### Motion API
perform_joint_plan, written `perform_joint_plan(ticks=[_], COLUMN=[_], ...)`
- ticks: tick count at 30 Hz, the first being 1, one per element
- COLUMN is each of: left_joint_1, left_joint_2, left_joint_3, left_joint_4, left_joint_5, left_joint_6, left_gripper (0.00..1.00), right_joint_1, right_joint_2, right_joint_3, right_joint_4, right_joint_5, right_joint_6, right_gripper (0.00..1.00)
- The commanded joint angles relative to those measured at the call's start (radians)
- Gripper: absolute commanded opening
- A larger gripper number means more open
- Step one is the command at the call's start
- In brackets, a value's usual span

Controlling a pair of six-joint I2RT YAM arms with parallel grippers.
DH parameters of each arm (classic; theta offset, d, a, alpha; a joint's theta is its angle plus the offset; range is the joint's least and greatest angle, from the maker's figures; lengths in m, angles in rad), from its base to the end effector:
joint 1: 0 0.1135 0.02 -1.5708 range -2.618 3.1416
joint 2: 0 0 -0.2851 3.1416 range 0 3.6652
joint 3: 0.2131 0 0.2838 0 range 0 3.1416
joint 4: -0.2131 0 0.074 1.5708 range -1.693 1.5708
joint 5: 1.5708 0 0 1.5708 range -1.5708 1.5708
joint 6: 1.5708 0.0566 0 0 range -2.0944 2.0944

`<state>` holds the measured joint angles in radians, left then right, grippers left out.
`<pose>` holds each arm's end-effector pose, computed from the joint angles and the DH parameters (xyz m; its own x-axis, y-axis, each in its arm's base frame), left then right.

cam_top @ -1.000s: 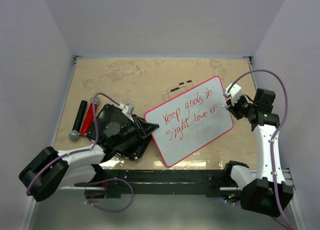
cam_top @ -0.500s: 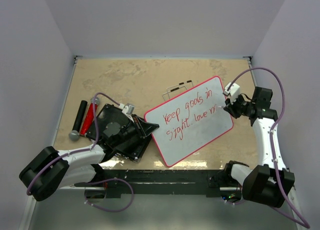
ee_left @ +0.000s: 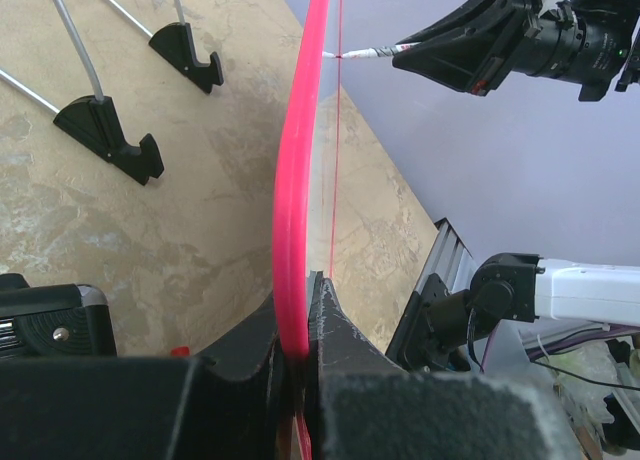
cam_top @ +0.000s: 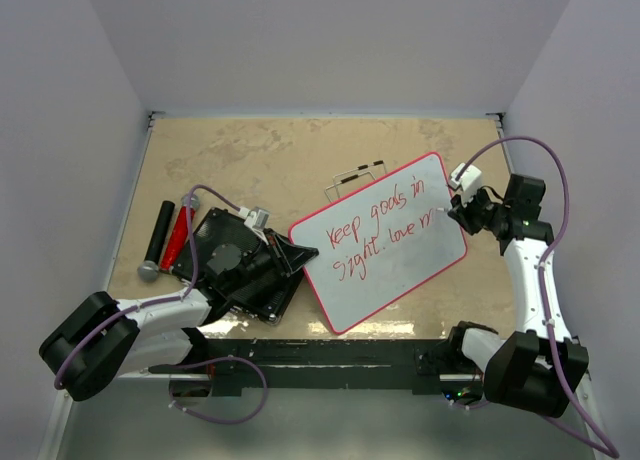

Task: Write a sentence on the whiteboard
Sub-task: Pick up the sentence from the whiteboard.

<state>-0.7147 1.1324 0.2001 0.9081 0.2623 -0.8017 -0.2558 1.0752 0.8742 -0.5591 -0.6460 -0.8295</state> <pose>0.1725 -0.1691 0.1816 -0.6082 -0.3910 -0.6908 0.5633 0.4006 -0.7227 0.2549 -0.0315 0.2856 -0.2878 -0.5335 -0.7953 -0.6403 0.7248 -0.2545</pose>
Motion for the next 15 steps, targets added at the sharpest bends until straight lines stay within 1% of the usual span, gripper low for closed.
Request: perform_joint_plan(ticks=[1,6,10,15], left_joint_1=[-0.008,-0.008,-0.008,-0.008], left_joint_2=[0.032,0.038,0.038,0.038], left_joint_3=[-0.014,-0.014,-0.013,-0.013], left_joint_4=[-0.164,-0.158,-0.158,-0.158], left_joint_5=[0.055,0.057,0.057,0.055], left_joint_6=[0.133,0.131,0.131,0.130], left_gripper=[0.00,0.00,0.00,0.00], right_joint_1=[-0.002,-0.002,-0.002,-0.002], right_joint_2=[-0.006,0.008,0.008,0.008], right_joint_3=[-0.014,-0.009,-0.003,0.003], right_joint_4=[0.065,0.041,0.004,-0.041], right_joint_5=[-0.004,-0.038,-0.072,-0.080], right_joint_6=[0.035,0.017,-0.028,-0.060], right_gripper=[0.00,0.00,0.00,0.00])
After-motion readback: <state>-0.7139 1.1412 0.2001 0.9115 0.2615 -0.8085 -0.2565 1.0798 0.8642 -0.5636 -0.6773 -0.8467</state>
